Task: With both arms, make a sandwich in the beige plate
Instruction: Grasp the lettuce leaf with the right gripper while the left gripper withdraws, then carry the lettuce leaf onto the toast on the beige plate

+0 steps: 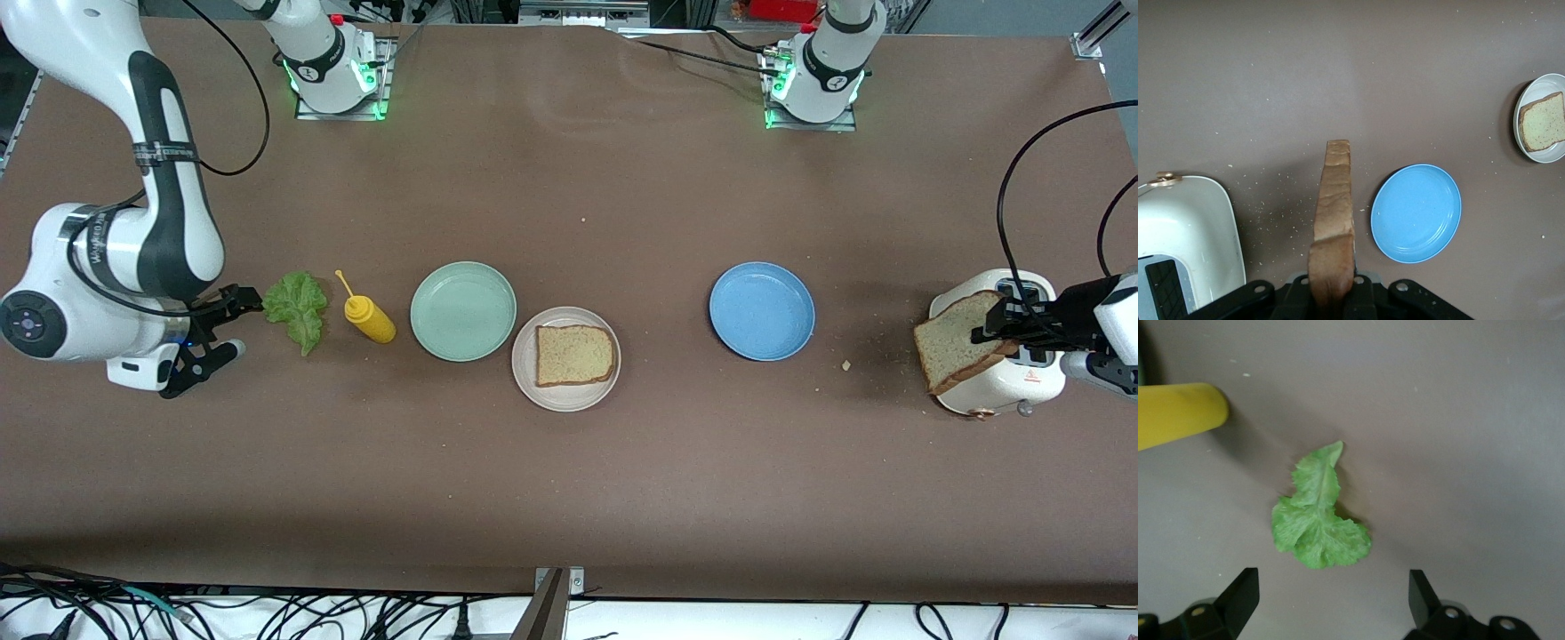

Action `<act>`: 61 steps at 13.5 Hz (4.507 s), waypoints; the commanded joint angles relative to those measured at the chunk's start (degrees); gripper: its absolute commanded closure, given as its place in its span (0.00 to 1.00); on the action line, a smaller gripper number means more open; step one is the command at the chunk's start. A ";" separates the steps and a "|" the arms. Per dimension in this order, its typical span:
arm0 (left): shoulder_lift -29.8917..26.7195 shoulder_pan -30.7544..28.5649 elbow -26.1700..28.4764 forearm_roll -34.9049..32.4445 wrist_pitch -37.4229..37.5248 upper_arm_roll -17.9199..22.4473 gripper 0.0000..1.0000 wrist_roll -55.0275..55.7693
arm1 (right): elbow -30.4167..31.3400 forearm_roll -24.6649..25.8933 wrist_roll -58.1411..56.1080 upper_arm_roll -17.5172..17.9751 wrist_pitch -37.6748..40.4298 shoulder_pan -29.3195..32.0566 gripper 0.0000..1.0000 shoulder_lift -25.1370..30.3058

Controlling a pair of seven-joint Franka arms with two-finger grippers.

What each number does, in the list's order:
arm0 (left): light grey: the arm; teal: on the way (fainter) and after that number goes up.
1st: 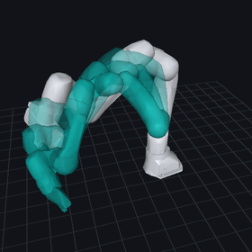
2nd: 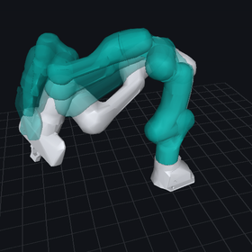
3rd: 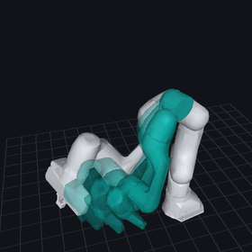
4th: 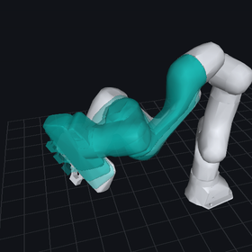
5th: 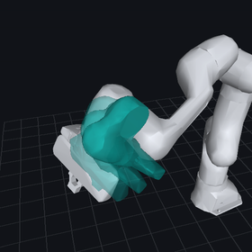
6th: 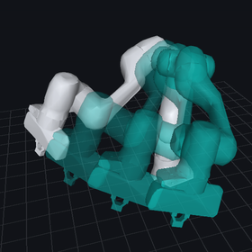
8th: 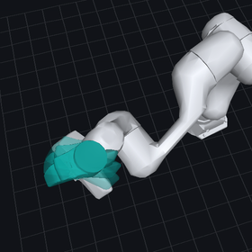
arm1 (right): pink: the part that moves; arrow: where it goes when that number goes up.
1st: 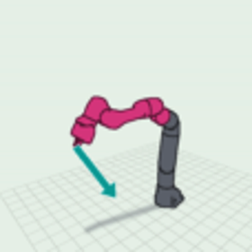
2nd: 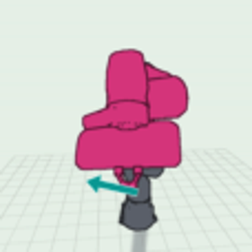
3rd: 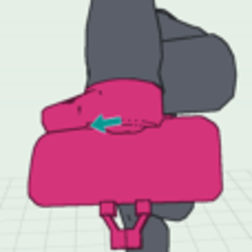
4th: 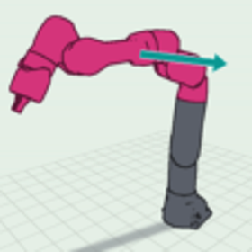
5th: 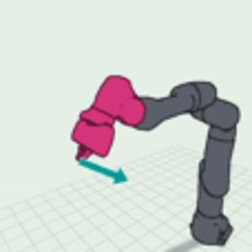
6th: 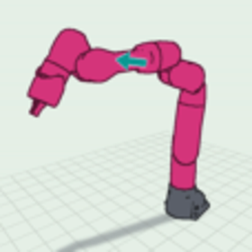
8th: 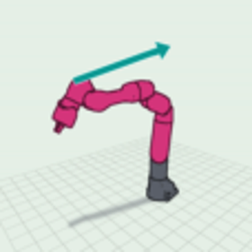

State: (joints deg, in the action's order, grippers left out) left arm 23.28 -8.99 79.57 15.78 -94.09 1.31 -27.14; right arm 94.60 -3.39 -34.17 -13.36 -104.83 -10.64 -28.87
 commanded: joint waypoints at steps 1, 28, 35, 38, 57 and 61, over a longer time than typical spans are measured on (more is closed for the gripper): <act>0.36 0.20 -0.82 1.62 0.93 0.28 1.00 0.60 | 8.37 1.90 5.15 -0.09 -7.81 -0.69 0.01 1.36; 2.38 1.26 -0.30 8.99 11.38 0.28 1.00 10.97 | -3.17 1.11 13.78 0.35 6.18 -2.19 1.00 0.83; 3.88 -0.06 -0.47 14.18 13.50 0.36 1.00 10.88 | -16.64 -3.98 27.37 2.46 20.90 -4.29 1.00 0.83; 3.88 -0.50 -0.38 14.98 13.50 0.37 1.00 10.88 | -16.65 -7.15 42.74 5.88 20.29 -8.15 1.00 0.83; 4.23 -0.33 -0.38 14.98 13.50 0.36 1.00 10.53 | -15.94 -16.21 79.69 10.11 -26.91 -29.87 1.00 -16.66; 4.32 0.11 -0.21 14.98 13.59 0.36 1.00 10.88 | -15.94 -13.67 78.99 10.11 -34.71 -30.05 0.56 -18.33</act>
State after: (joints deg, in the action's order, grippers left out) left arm 27.37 -9.07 79.74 28.56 -81.43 1.46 -16.58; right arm 79.55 -18.45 44.71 -3.00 -136.13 -40.62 -46.35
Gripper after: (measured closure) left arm 0.912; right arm 0.877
